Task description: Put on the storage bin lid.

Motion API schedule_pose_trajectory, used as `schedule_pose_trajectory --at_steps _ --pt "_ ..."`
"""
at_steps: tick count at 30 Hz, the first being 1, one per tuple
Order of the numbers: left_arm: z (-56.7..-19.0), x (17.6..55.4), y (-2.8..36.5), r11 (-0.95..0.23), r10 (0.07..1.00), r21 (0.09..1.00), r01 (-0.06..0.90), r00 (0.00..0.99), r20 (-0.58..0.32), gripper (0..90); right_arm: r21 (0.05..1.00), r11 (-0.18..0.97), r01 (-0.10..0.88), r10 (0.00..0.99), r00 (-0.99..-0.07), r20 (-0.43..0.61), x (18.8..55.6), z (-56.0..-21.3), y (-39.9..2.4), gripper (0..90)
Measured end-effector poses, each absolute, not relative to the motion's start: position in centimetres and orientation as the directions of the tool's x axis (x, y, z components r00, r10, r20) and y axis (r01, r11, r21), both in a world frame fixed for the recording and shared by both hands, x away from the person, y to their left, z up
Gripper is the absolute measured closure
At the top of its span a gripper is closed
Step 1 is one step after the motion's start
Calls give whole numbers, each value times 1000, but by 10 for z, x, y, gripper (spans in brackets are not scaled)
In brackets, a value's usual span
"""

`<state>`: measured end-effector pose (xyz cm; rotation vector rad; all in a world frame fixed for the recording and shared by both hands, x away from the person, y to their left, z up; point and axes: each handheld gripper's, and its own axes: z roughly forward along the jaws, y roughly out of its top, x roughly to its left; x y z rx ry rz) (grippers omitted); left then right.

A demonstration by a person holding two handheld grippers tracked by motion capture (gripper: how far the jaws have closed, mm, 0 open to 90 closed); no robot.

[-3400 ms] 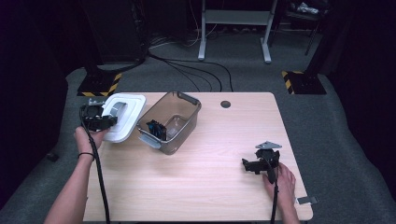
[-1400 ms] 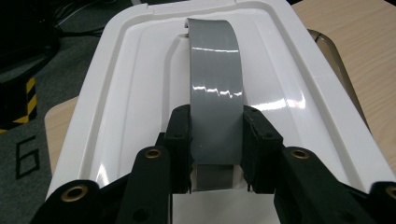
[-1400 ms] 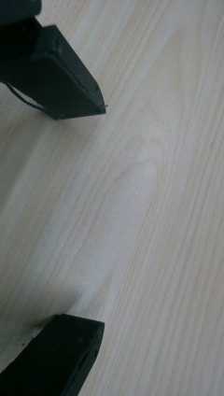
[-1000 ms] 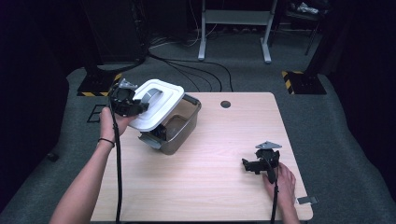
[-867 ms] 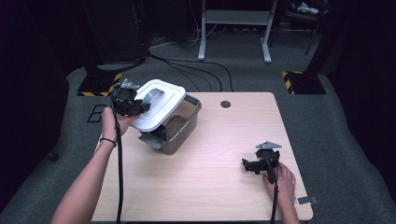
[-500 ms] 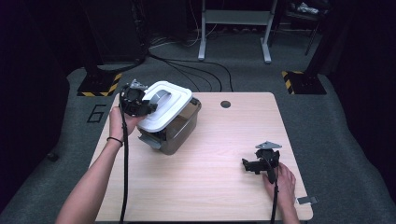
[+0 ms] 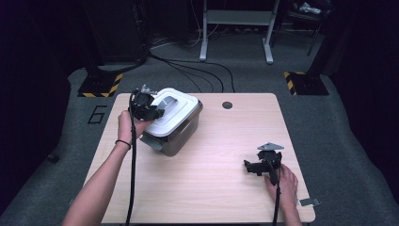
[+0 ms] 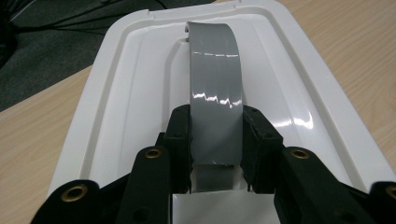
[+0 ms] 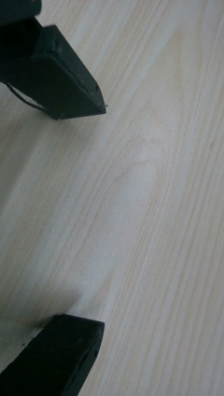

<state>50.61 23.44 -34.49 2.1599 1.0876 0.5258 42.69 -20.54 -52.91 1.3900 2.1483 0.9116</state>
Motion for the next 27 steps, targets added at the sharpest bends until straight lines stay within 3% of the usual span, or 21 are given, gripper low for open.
schedule_pose_trajectory --at_steps 27 --pt "-355 508 214 -477 816 671 568 570 97 664 718 284 635 912 -410 2 427 -529 -205 0"
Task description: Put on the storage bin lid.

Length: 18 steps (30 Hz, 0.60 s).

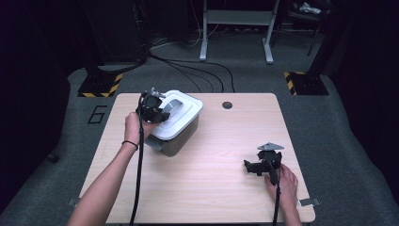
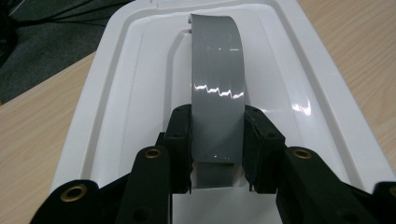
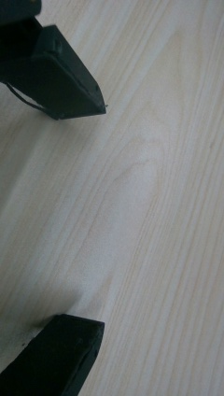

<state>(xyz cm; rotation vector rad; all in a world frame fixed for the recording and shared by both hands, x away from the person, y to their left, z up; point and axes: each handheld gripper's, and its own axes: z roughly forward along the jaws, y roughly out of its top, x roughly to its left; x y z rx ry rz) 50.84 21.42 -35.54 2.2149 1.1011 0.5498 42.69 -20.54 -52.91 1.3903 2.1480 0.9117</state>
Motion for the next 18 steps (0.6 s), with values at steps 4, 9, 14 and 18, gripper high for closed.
schedule_pose_trajectory --at_steps 4,9,14,18 --pt "-356 510 215 -477 818 666 574 567 97 613 718 284 635 912 -410 2 427 -529 -205 0" --pt "-355 510 221 -451 828 680 578 556 77 419 719 284 635 912 -411 2 427 -529 -205 0" --pt "-353 505 230 -415 841 704 577 538 55 255 718 284 635 912 -410 2 427 -529 -205 0" --pt "-349 500 237 -411 842 706 577 536 51 181 718 284 635 912 -410 2 427 -529 -205 0"
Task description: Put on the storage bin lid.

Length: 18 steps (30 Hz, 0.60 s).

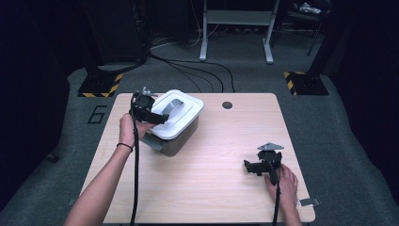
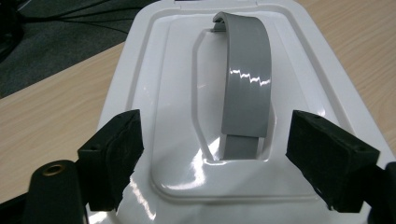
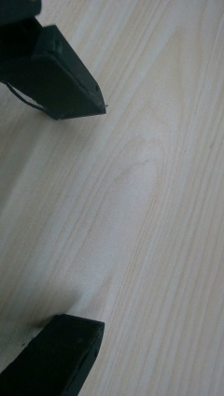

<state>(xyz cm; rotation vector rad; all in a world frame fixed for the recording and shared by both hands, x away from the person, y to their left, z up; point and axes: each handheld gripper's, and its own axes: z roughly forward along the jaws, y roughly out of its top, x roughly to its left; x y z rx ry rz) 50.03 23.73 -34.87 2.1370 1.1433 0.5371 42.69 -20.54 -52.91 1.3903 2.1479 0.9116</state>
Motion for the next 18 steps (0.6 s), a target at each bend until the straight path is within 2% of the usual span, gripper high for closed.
schedule_pose_trajectory --at_steps 2,18 --pt "-347 497 242 -404 842 713 573 538 44 146 718 284 635 912 -410 2 427 -529 -205 0" --pt "-352 464 271 -361 855 746 560 518 24 122 718 284 635 912 -410 2 427 -529 -205 0"
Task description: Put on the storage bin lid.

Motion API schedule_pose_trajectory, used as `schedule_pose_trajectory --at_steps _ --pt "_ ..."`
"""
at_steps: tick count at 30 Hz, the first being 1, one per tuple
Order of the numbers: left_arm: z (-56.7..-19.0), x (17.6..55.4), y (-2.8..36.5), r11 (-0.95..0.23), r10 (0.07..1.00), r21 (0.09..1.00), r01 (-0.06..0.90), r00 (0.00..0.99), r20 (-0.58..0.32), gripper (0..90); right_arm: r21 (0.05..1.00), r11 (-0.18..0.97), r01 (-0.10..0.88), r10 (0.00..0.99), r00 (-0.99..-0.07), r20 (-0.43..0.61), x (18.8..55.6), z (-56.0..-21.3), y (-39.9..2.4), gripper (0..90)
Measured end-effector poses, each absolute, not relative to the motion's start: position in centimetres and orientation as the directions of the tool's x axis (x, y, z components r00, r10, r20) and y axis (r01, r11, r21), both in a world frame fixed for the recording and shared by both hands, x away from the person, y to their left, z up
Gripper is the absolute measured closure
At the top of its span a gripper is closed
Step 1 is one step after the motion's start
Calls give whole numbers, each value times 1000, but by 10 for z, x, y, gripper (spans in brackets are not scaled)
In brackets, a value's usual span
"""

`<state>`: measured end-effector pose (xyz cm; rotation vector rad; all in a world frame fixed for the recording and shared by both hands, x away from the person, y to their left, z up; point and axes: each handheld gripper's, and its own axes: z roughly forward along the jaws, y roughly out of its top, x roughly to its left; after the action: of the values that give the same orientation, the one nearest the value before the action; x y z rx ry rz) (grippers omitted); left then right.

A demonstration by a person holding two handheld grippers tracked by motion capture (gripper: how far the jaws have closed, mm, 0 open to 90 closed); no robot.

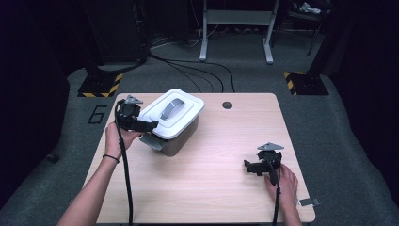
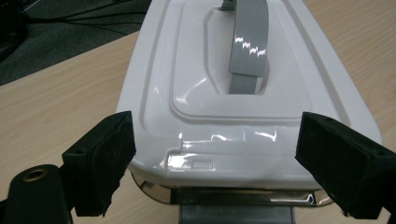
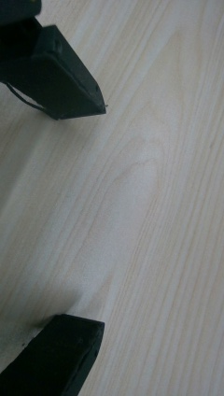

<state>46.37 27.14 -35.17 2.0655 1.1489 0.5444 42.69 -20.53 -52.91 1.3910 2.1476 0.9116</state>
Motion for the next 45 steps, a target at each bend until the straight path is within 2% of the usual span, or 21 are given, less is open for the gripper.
schedule_pose_trajectory --at_steps 8,18,32,36,45 --pt "-360 442 286 -355 861 757 548 507 37 118 718 285 635 912 -411 1 427 -529 -205 0" --pt "-387 419 309 -318 885 750 581 465 15 113 718 285 635 912 -411 2 427 -529 -205 0" --pt "-469 403 329 -279 920 673 685 392 -18 93 718 285 635 912 -411 2 427 -529 -205 0" --pt "-493 397 332 -299 925 672 677 379 30 89 718 284 635 912 -410 2 427 -529 -205 0" --pt "-523 392 342 -274 934 670 690 356 15 70 718 284 635 912 -410 2 427 -529 -205 0"
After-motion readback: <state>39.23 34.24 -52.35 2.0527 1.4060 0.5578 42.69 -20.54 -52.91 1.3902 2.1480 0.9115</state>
